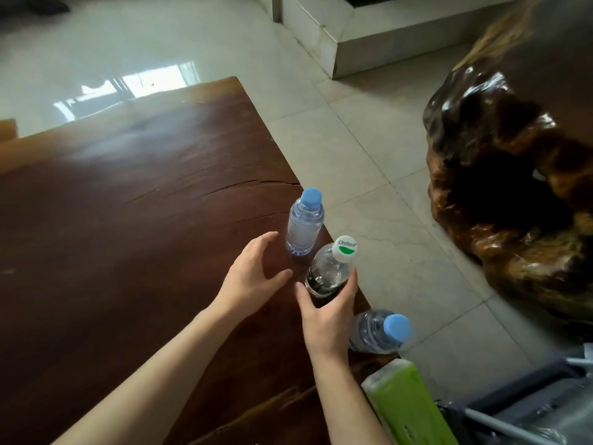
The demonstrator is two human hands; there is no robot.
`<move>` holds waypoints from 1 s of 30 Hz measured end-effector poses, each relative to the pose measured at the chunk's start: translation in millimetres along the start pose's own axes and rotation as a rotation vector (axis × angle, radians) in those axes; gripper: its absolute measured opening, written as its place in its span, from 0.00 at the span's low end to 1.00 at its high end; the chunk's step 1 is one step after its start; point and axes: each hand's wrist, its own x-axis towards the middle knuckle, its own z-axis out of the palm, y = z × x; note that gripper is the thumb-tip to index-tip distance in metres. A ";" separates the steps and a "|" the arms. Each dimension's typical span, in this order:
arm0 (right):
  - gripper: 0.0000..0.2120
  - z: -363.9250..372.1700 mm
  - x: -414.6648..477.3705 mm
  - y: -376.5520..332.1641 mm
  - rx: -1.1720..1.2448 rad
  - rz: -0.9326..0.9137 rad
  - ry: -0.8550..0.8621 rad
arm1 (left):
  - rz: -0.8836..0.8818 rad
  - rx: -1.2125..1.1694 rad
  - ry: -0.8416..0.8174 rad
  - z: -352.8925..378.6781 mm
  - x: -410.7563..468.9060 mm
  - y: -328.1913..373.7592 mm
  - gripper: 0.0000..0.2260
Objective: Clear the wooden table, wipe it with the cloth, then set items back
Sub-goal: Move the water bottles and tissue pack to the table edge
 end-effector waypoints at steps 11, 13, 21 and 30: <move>0.35 -50.1 -87.0 -26.2 -0.207 -0.242 -0.190 | -0.033 0.231 0.077 -93.1 -167.4 -9.2 0.23; 0.31 -62.0 -107.8 -30.0 -0.249 -0.325 -0.255 | -0.043 0.256 0.094 -111.6 -201.7 -11.2 0.23; 0.23 -107.2 -200.8 -47.7 -0.387 -0.636 -0.364 | -0.026 0.315 0.148 -162.4 -329.5 -13.8 0.20; 0.20 -176.3 -274.5 -65.2 -0.597 -0.940 -0.347 | 0.161 0.394 0.186 -172.2 -397.2 30.8 0.18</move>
